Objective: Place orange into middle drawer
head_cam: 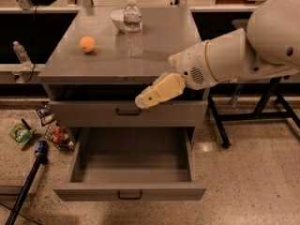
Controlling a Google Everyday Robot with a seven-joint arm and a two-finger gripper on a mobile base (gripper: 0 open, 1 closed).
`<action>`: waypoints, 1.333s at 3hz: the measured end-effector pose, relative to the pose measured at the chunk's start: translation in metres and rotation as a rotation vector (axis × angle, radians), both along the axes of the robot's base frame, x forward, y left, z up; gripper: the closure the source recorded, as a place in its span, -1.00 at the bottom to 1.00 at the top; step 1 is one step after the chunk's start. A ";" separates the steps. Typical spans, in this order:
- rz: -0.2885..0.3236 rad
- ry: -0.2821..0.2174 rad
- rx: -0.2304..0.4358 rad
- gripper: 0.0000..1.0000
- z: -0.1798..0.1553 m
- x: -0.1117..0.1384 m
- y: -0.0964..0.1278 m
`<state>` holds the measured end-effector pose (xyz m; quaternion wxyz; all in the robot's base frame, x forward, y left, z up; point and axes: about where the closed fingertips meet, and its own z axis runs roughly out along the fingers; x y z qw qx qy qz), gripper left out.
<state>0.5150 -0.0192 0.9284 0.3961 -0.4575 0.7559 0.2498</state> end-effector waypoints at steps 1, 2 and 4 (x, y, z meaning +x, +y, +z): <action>0.000 0.000 0.000 -1.00 0.000 0.000 0.000; 0.015 -0.033 0.048 -1.00 -0.007 0.023 0.018; 0.064 -0.144 0.173 -1.00 -0.018 0.112 0.089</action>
Offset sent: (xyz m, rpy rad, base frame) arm 0.0694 0.0456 -0.0215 0.1420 -0.0912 0.0338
